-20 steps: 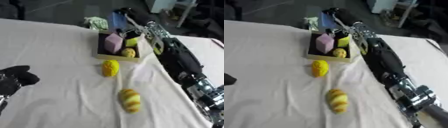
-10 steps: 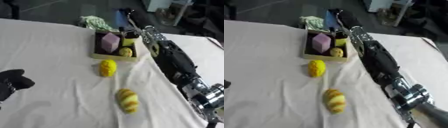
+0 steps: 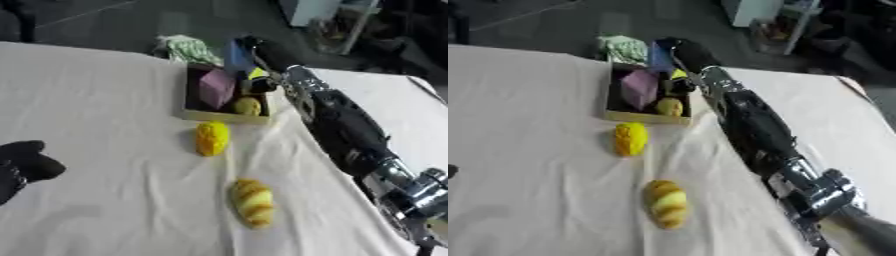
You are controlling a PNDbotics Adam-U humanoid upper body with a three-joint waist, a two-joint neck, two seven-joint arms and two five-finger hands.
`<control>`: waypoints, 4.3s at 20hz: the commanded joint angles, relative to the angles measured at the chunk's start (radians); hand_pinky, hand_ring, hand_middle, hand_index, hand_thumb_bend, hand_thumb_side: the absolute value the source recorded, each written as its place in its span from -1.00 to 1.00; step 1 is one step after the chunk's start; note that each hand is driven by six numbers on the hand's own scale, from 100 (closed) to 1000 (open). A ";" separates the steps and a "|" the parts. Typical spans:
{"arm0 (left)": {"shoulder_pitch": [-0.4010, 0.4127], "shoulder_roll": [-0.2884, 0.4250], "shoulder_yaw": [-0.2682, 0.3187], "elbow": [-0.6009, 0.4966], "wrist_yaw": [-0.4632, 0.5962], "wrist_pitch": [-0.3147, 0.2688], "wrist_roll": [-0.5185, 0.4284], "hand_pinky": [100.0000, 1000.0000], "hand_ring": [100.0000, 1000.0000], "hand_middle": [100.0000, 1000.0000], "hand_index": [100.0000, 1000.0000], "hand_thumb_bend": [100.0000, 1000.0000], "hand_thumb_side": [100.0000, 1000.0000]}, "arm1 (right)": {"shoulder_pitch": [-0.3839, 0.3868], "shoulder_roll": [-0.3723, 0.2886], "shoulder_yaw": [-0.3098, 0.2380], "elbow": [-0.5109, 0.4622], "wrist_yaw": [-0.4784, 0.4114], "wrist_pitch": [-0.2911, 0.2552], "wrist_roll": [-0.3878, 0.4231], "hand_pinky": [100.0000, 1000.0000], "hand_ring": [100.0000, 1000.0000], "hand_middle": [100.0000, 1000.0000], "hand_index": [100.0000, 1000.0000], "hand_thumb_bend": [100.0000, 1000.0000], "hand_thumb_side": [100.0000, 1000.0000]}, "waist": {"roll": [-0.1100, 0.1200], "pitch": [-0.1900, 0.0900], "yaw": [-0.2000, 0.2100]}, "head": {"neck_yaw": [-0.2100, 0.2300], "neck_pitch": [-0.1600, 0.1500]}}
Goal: Pick up objects on the table and place them in the box.
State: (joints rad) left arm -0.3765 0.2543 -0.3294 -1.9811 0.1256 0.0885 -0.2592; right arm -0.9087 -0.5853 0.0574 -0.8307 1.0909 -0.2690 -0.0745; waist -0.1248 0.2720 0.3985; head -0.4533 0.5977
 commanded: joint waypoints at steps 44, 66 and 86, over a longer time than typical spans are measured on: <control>-0.001 0.006 0.005 -0.019 0.006 0.007 -0.002 0.59 0.42 0.22 0.65 -1.00 0.35 | -0.021 -0.066 0.027 -0.221 0.181 -0.208 0.210 0.95 1.00 1.00 1.00 -0.23 -0.32 | 0.007 -0.040 -0.004 | -0.002 -0.015; 0.075 0.026 0.054 -0.019 -0.022 0.014 0.050 0.58 0.40 0.22 0.64 -1.00 0.34 | 0.231 -0.206 0.131 -0.808 -0.421 -0.240 0.454 0.82 0.95 0.99 1.00 -0.73 -0.70 | 0.022 -0.093 -0.066 | 0.079 0.024; 0.134 0.003 0.088 -0.019 -0.075 0.032 0.118 0.57 0.36 0.17 0.63 -1.00 0.38 | 0.221 -0.012 0.290 -0.588 -0.198 -0.369 0.589 0.79 0.93 0.86 1.00 -0.86 -0.50 | 0.048 -0.095 -0.068 | 0.098 0.034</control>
State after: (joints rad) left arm -0.2374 0.2544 -0.2483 -1.9811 0.0545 0.1219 -0.1440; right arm -0.6684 -0.5884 0.3527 -1.4279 0.8718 -0.6278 0.5219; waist -0.0824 0.1924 0.3325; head -0.3572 0.6324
